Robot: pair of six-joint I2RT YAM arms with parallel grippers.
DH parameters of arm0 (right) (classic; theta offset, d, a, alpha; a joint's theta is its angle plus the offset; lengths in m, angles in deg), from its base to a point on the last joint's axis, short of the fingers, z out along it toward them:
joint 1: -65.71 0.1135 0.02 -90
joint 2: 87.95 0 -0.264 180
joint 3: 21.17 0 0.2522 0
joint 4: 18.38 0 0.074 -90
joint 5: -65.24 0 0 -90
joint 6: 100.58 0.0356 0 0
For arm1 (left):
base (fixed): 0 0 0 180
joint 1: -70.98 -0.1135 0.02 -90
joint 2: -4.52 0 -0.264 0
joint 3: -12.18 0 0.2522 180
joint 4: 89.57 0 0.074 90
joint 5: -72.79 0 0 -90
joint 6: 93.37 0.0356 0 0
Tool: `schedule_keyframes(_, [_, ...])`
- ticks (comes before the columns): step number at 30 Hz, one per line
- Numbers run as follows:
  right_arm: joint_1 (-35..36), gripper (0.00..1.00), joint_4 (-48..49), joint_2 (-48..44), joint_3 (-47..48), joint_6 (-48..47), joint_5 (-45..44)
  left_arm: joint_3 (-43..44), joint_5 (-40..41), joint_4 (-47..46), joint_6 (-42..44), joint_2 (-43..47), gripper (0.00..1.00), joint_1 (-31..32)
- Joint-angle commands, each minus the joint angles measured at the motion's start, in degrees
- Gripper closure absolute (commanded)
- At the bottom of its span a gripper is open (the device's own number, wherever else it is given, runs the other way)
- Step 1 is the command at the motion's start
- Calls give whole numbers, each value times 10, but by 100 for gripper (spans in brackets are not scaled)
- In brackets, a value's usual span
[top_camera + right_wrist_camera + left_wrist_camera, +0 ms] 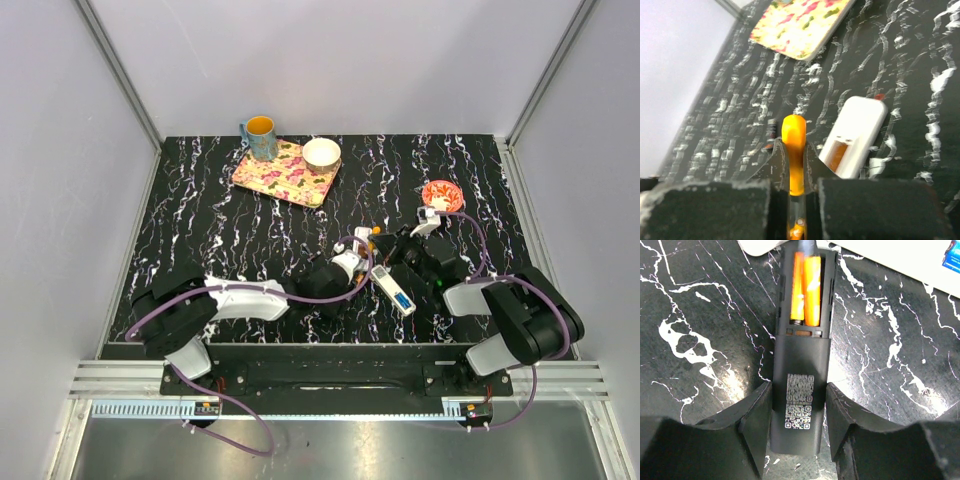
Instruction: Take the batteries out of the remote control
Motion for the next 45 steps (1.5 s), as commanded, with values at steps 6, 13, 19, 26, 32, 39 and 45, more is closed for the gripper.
schedule_keyframes(6, [21, 100, -40, -33, 9, 80, 113, -4, -72, 108, -29, -81, 100, -11])
schedule_keyframes(13, [21, 100, -59, -35, 16, 61, 95, -7, -68, 109, -29, -75, 100, -12])
schedule_keyframes(19, [21, 100, -104, -68, 38, 21, 66, -14, -53, 113, -33, -50, 89, -12])
schedule_keyframes(26, [17, 100, -191, -107, 68, -54, 26, -16, -40, 110, -28, 5, 24, -12])
schedule_keyframes(32, [5, 100, -210, -108, 65, -65, 18, -24, -34, 111, -21, 75, 12, -13])
schedule_keyframes(39, [-4, 100, -240, -111, 54, -66, -10, -42, -96, 94, -20, 184, 10, -51])
schedule_keyframes(45, [-9, 100, -259, -128, 45, -79, -50, -72, -190, 52, -20, 270, 8, -94])
